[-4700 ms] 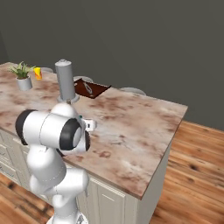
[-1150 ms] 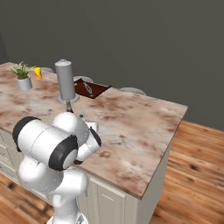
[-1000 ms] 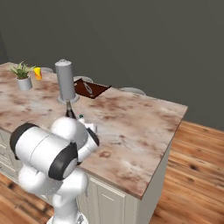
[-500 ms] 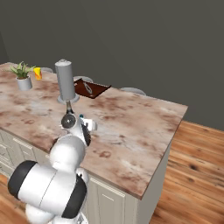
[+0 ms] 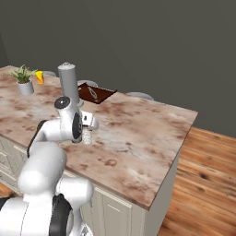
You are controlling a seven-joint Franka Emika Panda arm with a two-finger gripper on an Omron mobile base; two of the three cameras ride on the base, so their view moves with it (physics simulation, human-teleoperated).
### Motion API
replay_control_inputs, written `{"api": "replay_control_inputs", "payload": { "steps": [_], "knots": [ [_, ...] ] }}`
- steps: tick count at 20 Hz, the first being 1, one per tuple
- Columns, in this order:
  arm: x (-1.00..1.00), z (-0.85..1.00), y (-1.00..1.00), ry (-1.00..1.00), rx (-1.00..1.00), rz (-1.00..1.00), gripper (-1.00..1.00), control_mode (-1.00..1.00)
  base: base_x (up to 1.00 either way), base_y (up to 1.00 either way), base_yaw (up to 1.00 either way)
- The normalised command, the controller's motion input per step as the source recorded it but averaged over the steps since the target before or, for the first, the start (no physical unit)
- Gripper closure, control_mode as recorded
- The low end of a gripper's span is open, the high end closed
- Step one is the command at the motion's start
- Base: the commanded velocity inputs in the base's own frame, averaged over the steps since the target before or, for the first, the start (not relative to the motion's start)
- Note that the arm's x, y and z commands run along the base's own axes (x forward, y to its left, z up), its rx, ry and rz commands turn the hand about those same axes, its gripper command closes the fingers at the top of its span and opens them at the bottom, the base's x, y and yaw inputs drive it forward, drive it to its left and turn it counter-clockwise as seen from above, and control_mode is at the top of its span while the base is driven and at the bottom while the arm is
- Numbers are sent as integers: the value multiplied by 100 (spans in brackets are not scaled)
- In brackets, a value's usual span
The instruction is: Place the drinks on the dining counter in a tight cluster.
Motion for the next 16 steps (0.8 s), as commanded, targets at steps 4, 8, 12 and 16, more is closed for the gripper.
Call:
{"api": "replay_control_inputs", "payload": {
  "steps": [4, 8, 12, 16],
  "knots": [
    [-58, 2, 20, 0, 0, -28, -100, -100, 0, 0, 0],
    [-44, -15, 25, -9, -3, -31, -100, -100, 0, 0, 0],
    [-13, -4, 7, -17, -1, -26, -100, -100, 0, 0, 0],
    [-11, 1, 1, -11, 0, -12, -100, -100, 0, 0, 0]
  ]
}}
